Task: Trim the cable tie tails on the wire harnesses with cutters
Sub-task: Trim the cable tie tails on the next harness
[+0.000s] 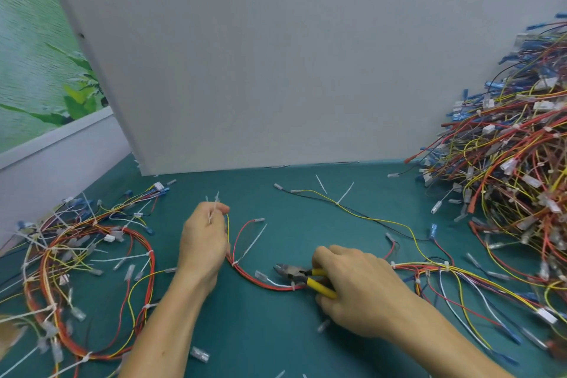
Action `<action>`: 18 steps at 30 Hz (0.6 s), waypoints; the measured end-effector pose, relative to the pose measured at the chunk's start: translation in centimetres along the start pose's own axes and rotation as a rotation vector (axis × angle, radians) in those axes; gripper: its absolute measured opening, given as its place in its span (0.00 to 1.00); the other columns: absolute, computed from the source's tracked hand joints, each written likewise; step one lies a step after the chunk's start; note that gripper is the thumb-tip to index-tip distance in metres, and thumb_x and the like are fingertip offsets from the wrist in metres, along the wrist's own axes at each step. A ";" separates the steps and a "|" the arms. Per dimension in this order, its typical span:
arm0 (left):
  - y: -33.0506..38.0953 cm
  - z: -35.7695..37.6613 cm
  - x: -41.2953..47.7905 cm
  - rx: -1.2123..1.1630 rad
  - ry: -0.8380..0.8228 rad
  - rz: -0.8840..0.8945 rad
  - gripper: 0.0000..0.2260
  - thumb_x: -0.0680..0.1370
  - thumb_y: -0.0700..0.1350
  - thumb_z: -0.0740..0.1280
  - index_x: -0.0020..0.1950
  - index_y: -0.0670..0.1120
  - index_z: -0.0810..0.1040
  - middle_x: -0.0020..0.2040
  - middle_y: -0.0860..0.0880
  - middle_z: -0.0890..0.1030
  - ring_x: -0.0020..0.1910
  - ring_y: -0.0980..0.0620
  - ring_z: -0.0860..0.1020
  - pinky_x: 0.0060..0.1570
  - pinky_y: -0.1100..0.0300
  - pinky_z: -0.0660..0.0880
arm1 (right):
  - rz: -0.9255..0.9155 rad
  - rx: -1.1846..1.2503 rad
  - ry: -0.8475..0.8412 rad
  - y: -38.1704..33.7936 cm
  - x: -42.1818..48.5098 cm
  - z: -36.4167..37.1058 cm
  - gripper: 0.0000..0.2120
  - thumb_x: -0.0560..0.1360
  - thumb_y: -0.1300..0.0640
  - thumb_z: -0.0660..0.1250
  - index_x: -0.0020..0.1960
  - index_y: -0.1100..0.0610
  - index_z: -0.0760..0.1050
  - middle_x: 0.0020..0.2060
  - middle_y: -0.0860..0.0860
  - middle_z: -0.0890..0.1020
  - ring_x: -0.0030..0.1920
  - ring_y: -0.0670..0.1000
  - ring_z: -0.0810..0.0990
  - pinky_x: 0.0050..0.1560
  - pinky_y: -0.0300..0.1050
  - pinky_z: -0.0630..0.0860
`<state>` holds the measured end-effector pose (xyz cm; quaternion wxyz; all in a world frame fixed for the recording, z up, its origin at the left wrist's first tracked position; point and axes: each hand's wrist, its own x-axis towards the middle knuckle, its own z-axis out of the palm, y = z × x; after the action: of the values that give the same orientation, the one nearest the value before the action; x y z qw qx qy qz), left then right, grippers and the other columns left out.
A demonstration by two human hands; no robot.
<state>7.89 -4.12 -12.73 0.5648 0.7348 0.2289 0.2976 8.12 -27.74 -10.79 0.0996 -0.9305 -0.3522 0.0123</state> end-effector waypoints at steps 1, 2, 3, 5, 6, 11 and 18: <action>0.0 -0.3 0.1 0.113 0.018 0.029 0.07 0.78 0.41 0.61 0.45 0.47 0.78 0.30 0.54 0.75 0.31 0.49 0.73 0.37 0.55 0.70 | 0.006 -0.002 -0.004 0.1 0.0 -0.1 0.11 0.74 0.47 0.61 0.52 0.50 0.65 0.50 0.48 0.74 0.51 0.57 0.75 0.40 0.47 0.64; 0.2 -0.6 0.1 0.237 0.018 0.053 0.04 0.75 0.42 0.66 0.42 0.50 0.79 0.33 0.53 0.78 0.35 0.48 0.76 0.40 0.55 0.72 | 0.011 -0.003 -0.008 0.2 0.0 -0.2 0.11 0.74 0.46 0.61 0.52 0.50 0.66 0.50 0.48 0.74 0.51 0.57 0.75 0.40 0.47 0.64; 0.4 -1.0 0.0 0.346 0.004 0.073 0.04 0.73 0.45 0.70 0.39 0.52 0.79 0.34 0.52 0.79 0.37 0.47 0.77 0.41 0.56 0.72 | 0.014 -0.004 -0.011 0.3 0.0 -0.3 0.11 0.74 0.46 0.61 0.53 0.50 0.66 0.50 0.47 0.75 0.51 0.57 0.76 0.40 0.47 0.64; 0.9 -1.3 -0.5 0.497 -0.055 0.092 0.05 0.69 0.50 0.74 0.35 0.53 0.80 0.33 0.52 0.80 0.38 0.47 0.78 0.38 0.57 0.71 | 0.022 -0.007 -0.011 0.4 0.0 -0.4 0.11 0.74 0.46 0.61 0.53 0.50 0.66 0.50 0.47 0.75 0.52 0.57 0.76 0.39 0.47 0.63; 1.1 -1.4 -0.7 0.557 -0.080 0.078 0.08 0.68 0.54 0.75 0.35 0.52 0.81 0.33 0.52 0.81 0.38 0.48 0.78 0.37 0.58 0.70 | 0.027 -0.011 -0.009 0.5 -0.1 -0.4 0.11 0.74 0.46 0.61 0.53 0.50 0.67 0.50 0.47 0.76 0.52 0.57 0.76 0.39 0.47 0.63; 1.3 -1.4 -1.2 0.874 -0.213 -0.093 0.19 0.67 0.61 0.73 0.33 0.46 0.75 0.34 0.48 0.79 0.39 0.46 0.77 0.34 0.59 0.69 | 0.064 -0.041 0.005 0.6 -0.1 -0.5 0.12 0.76 0.44 0.60 0.54 0.50 0.67 0.51 0.48 0.76 0.52 0.58 0.76 0.39 0.47 0.63; 1.0 -0.6 -0.9 0.180 -0.282 -0.014 0.14 0.72 0.50 0.68 0.33 0.44 0.70 0.29 0.50 0.70 0.34 0.49 0.69 0.40 0.48 0.72 | 0.081 0.013 0.002 0.6 -0.1 -1.2 0.13 0.72 0.44 0.63 0.53 0.49 0.71 0.49 0.47 0.73 0.52 0.56 0.76 0.42 0.46 0.66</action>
<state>6.81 -4.54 -11.80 0.5254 0.8153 0.1784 0.1658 8.57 -28.42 -9.71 0.1056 -0.9434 -0.3139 0.0179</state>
